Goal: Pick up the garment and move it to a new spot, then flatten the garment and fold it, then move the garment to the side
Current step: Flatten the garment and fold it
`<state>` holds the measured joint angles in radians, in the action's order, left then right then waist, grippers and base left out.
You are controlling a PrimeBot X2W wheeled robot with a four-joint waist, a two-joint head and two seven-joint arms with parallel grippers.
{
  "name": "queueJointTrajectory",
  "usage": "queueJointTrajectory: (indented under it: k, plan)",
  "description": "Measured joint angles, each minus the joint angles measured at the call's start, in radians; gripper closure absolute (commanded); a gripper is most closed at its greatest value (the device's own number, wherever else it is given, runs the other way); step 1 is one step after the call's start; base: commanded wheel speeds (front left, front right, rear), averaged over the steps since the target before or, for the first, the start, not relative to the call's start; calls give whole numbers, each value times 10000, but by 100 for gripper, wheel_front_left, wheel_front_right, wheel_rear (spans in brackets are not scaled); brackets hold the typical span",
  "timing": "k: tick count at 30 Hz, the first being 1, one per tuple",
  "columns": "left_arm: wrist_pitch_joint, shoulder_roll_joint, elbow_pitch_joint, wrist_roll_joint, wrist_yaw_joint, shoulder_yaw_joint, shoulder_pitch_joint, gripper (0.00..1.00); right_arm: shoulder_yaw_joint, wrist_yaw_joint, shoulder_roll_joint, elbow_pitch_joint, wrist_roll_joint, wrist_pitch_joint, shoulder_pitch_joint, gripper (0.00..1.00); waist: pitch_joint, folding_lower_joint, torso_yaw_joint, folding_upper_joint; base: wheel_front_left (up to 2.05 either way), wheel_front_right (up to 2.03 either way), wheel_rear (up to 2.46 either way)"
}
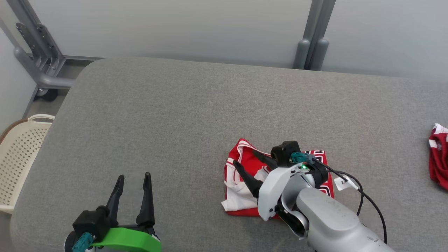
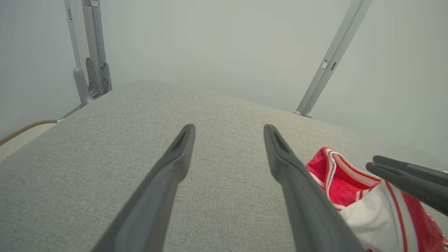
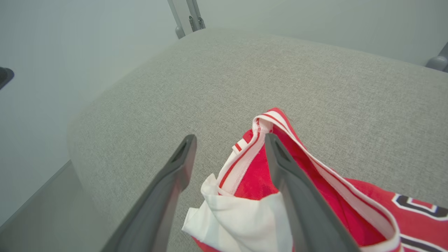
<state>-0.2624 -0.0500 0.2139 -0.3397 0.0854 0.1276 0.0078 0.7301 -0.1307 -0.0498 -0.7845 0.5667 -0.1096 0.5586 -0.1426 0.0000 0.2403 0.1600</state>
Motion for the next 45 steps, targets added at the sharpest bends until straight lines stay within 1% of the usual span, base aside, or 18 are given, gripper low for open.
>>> queueJointTrajectory:
  k: [4,8,11,17,19,20,21,22,23,24,30,33,39,45]
  plan:
    - [0,2,-52,2,-23,6,7,0,31,0,6,226,353,-483,272,0,17,0,-186,0,0,0,0]
    - [0,0,-117,4,-36,23,11,0,-314,0,8,157,355,-976,495,0,35,0,-399,0,0,0,0]
    - [0,0,-190,4,-65,67,33,0,-1101,0,4,-161,-104,-1335,634,0,45,0,-613,0,0,0,0]
    - [0,2,-307,4,-105,165,80,0,-2671,0,2,-389,-1083,-1492,399,1,29,0,-898,0,0,0,0]
    - [0,2,-316,4,-105,176,81,0,-3156,0,-4,-393,-1413,-1509,130,51,5,0,-964,0,0,0,0]
    - [2,2,-330,4,-105,190,82,0,-3390,0,-8,-343,-1519,-1519,-4,58,-11,0,-987,0,0,0,0]
    - [0,0,-341,4,-107,196,87,0,-3630,0,-8,-268,-1622,-1522,-124,75,-29,0,-1005,0,0,0,0]
    - [2,2,-349,4,-107,198,88,0,-3822,0,-12,-180,-1741,-1526,-247,85,-44,0,-1019,0,0,0,0]
    - [0,0,-349,4,-107,190,89,0,-4027,0,-8,-59,-1833,-1530,-400,89,-59,0,-1028,0,0,0,0]
    - [2,2,-347,4,-105,192,90,0,-4207,0,-8,33,-1925,-1532,-557,100,-75,0,-1031,0,0,0,0]
    - [2,2,-368,4,-104,267,83,0,-4986,0,-153,320,-2270,-1532,-1428,100,-208,0,-929,0,0,0,0]
    - [2,0,-397,4,-107,268,68,0,-5005,0,-209,238,-2295,-1532,-1692,100,-336,0,-832,0,0,0,0]
    - [2,0,-405,4,-109,280,-52,0,-4560,0,-219,-111,-2167,-1532,-1770,100,-664,0,-568,0,0,0,0]
    - [0,2,-414,0,-125,276,-211,0,-3843,0,-186,-686,-2115,-1532,-1377,100,-923,0,-169,0,0,0,0]
